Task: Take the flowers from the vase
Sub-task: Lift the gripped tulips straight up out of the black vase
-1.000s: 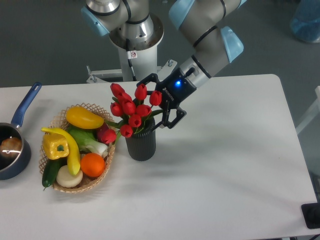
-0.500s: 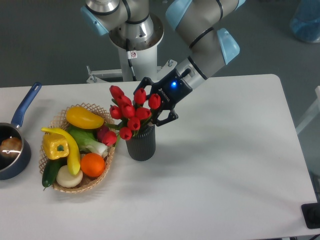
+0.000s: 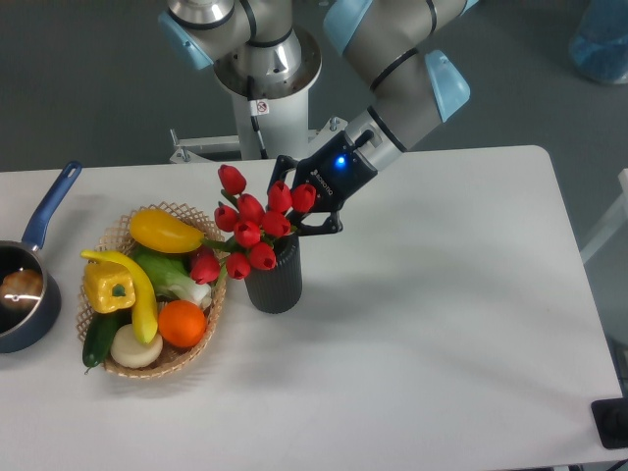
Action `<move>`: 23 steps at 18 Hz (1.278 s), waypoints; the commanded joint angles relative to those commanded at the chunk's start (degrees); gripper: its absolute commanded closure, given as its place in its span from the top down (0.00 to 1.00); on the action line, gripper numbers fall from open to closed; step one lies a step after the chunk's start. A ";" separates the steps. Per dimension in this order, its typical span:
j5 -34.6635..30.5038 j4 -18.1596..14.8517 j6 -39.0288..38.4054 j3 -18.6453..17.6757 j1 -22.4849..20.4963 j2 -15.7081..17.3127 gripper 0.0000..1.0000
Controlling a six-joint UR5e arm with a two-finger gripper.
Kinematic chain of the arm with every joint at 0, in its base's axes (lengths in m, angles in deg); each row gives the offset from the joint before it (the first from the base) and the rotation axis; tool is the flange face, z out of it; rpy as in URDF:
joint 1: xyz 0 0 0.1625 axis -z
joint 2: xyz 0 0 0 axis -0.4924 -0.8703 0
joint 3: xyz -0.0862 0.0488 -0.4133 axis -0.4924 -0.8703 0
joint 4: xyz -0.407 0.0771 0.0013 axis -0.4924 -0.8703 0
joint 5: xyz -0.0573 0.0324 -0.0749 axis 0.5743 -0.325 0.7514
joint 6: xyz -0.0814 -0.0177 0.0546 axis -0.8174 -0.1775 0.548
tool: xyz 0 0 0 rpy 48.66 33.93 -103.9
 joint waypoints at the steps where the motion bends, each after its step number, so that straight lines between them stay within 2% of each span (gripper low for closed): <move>1: 0.96 -0.26 -0.09 0.00 -0.26 0.44 0.00; 7: 4.57 -3.34 -0.27 0.79 -1.76 3.78 0.00; 11: 7.56 -3.34 -2.98 2.02 -2.90 5.27 0.00; 17: 11.07 -3.17 -7.91 5.88 -3.60 5.72 0.00; 23: 15.56 -2.81 -11.87 9.22 -7.20 5.28 0.00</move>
